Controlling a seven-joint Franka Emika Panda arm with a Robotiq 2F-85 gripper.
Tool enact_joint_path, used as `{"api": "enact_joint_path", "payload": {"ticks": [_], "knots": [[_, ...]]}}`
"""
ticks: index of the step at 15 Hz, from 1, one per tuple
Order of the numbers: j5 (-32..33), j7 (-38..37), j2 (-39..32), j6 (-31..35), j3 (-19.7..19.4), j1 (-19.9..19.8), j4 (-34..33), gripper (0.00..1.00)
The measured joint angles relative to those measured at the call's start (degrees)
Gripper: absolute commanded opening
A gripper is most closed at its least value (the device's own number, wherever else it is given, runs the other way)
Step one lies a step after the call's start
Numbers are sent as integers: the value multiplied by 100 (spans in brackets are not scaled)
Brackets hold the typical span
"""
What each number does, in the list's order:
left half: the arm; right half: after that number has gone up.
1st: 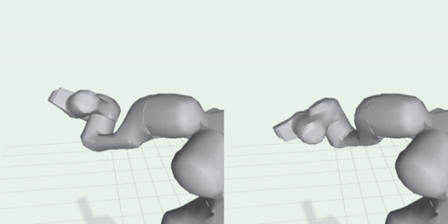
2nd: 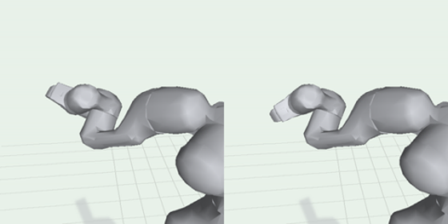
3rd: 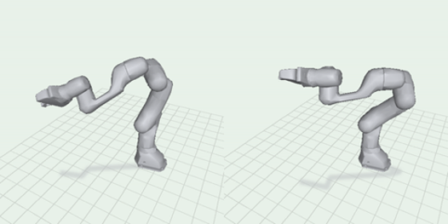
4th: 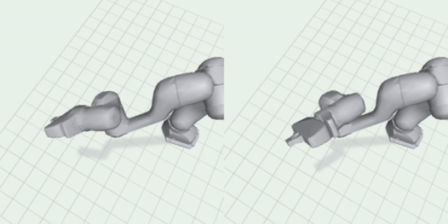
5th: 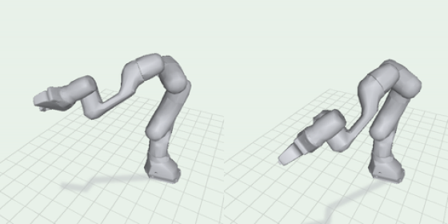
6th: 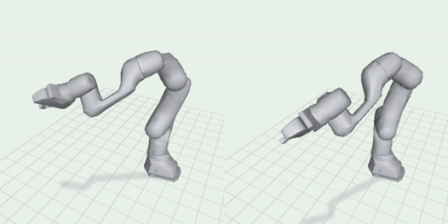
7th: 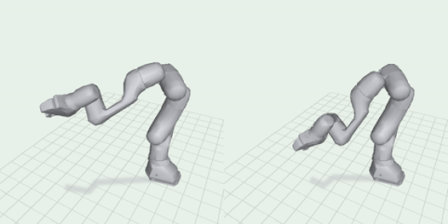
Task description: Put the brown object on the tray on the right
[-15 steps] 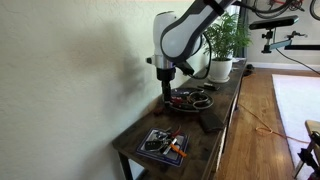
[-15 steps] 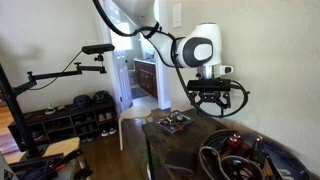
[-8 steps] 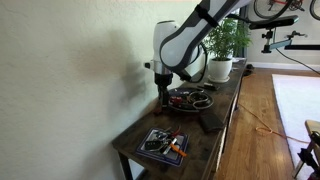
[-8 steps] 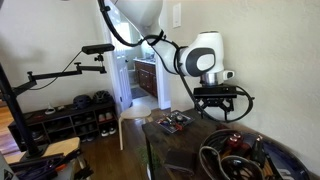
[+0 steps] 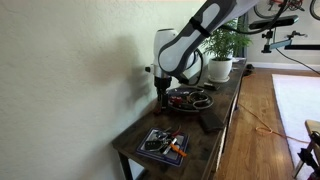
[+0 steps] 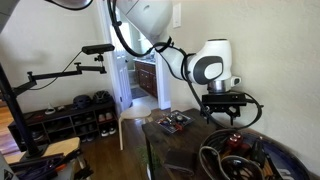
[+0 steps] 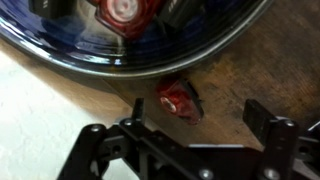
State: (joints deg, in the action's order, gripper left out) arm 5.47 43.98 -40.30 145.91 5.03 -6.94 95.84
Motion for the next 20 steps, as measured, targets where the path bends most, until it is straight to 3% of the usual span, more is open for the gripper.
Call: {"api": "enact_joint_path", "payload": {"ticks": [11,13,20], "knots": [[-124,124,-518,0,253,-235,-418,100],[-138,149,-561,0,279,-265,-439,73],[-177,291,-579,0,355,-311,-443,26]]}}
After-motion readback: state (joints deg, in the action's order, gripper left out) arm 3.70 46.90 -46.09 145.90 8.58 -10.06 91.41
